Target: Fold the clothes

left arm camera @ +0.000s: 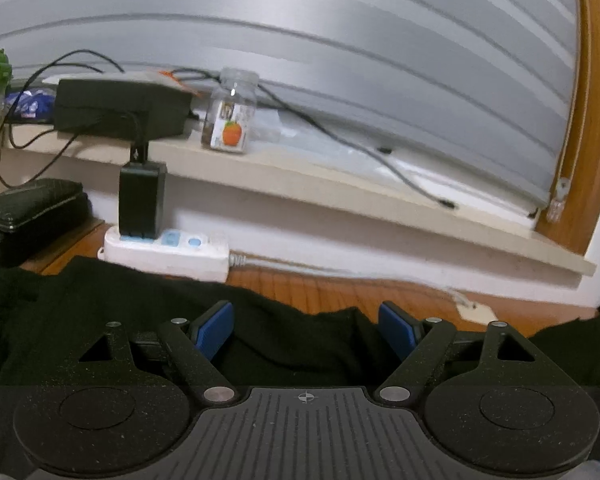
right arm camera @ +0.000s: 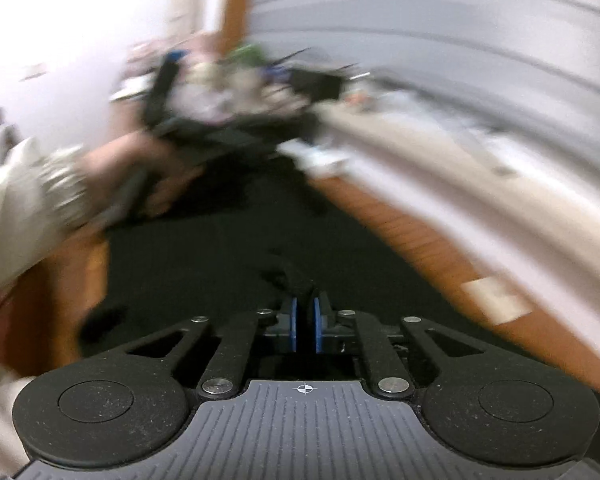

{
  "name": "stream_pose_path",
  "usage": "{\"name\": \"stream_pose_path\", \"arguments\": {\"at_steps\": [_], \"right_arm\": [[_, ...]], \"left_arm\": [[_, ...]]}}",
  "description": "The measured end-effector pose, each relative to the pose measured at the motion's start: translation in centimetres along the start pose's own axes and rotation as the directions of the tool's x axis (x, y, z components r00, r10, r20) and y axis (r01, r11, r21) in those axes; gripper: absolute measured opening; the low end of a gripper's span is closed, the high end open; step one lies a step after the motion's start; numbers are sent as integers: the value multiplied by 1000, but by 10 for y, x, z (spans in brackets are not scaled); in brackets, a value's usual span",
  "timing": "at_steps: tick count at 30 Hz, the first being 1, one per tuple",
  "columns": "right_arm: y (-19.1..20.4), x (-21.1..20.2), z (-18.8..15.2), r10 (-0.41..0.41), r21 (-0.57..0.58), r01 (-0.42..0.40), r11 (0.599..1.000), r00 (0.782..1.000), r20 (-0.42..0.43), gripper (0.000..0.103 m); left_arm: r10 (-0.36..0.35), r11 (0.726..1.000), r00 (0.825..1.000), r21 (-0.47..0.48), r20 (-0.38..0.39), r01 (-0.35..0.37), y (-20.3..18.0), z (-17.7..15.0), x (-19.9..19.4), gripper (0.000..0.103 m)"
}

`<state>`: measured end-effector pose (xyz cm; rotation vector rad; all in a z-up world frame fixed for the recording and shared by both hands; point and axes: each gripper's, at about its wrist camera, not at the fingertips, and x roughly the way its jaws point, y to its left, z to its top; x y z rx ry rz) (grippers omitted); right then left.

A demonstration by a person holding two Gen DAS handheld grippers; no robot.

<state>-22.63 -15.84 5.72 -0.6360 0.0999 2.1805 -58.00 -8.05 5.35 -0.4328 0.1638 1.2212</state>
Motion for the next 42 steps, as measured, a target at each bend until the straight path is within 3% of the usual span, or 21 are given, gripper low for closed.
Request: {"name": "stream_pose_path", "arguments": {"at_steps": [3, 6, 7, 8, 9, 15, 17, 21, 27, 32, 35, 37, 39, 42], "right_arm": [[-55, -4, 7, -191, 120, 187, 975, 981, 30, 7], [-97, 6, -1, -337, 213, 339, 916, 940, -44, 11], [-103, 8, -6, -359, 225, 365, 903, 931, -68, 21], [-108, 9, -11, -371, 240, 382, 893, 924, -91, 41], [-110, 8, -16, -364, 257, 376, 890, 927, -93, 47], [-98, -2, -39, -198, 282, 215, 935, 976, -86, 47], [-94, 2, -45, -144, 282, 172, 944, 982, -118, 47], [-90, 21, -56, -189, 226, 228, 947, 965, -183, 47], [-115, -16, -80, -219, 315, 259, 913, 963, -157, 52], [-115, -24, -99, -216, 296, 263, 918, 959, -182, 58], [-114, -32, -100, -220, 308, 264, 914, 960, -171, 58], [-112, -32, -101, -229, 292, 274, 916, 957, -179, 58], [-112, -33, -104, -241, 287, 287, 914, 953, -183, 58], [-119, -29, -105, -233, 330, 288, 899, 953, -196, 59]], "left_arm": [[1, 1000, 999, 25, 39, -2, -4, 1, -7, 83], [-6, 998, 1000, 65, 28, 4, -14, 4, -6, 83], [-12, 997, 1000, 78, 18, 11, -18, 5, -4, 83], [-19, 996, 1000, 90, 9, 18, -23, 6, -3, 83], [-25, 994, 1000, 103, -1, 25, -28, 7, -1, 83], [-86, 976, 994, 192, -69, 98, -68, 9, 17, 83], [-117, 963, 988, 231, -96, 137, -88, 7, 28, 83], [-165, 933, 973, 293, -165, 208, -126, -3, 58, 83], [-187, 887, 949, 372, -256, 275, -158, -13, 84, 83], [-320, 820, 892, 379, -318, 429, -192, -5, 98, 83], [-321, 768, 879, 446, -353, 459, -213, -13, 114, 83], [-306, 748, 874, 472, -378, 466, -218, -23, 127, 83], [-292, 749, 861, 460, -416, 476, -213, -30, 140, 84], [-311, 790, 840, 370, -445, 489, -196, -21, 161, 84]]}}
